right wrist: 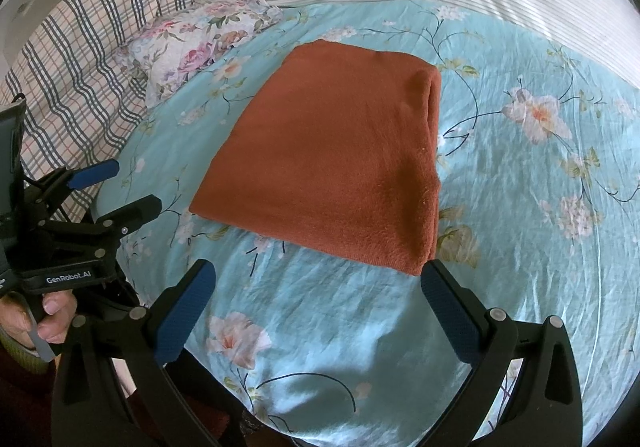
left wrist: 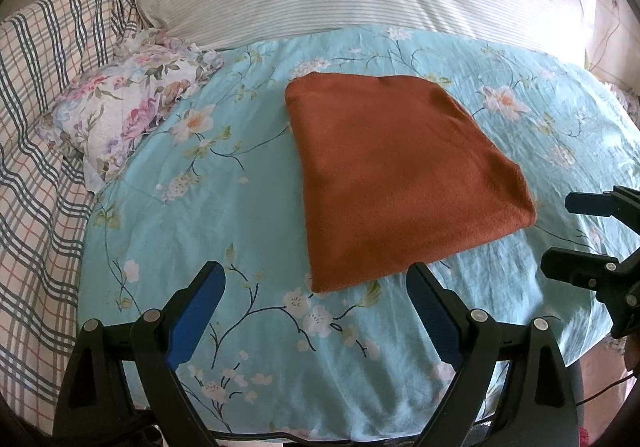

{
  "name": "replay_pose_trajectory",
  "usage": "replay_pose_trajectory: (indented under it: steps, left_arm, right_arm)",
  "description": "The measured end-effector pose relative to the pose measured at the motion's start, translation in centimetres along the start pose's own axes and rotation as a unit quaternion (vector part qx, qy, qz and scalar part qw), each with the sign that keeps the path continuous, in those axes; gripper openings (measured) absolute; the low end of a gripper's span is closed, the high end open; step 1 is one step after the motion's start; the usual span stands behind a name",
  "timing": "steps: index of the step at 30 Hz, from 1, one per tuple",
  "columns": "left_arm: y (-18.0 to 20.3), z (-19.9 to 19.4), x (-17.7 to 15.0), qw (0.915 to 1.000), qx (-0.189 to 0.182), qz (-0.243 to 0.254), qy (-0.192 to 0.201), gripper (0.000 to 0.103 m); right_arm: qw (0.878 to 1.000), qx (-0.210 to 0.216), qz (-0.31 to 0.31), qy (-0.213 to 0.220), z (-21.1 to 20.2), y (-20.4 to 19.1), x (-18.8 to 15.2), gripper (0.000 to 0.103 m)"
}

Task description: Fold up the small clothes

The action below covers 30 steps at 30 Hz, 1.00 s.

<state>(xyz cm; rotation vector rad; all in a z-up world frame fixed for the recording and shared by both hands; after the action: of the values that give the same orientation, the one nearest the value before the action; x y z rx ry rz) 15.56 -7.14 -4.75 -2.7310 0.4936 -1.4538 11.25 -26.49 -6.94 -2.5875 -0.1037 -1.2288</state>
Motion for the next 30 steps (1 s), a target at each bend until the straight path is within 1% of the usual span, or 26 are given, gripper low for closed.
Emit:
replay_pose_trajectory:
  steps: [30]
  left_arm:
    - [0.08,0.46,-0.07,1.0000,-0.004,0.002,0.003,0.093]
  right_arm:
    - [1.000,0.003,0.000,-0.002,0.80,0.40,-0.01,0.102]
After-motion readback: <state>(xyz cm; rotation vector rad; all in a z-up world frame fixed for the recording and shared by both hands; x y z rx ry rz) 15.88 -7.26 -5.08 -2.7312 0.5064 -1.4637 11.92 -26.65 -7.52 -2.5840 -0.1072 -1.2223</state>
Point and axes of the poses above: each gripper's, at about its wrist camera, not at the fingertips, and z roughly the way its jaws point, y to its right, x to its top, the point moved 3 cm from there along z, roughly the way its jaws point, and after that the axes turned 15 degrees about y, right-handed, at the moved point
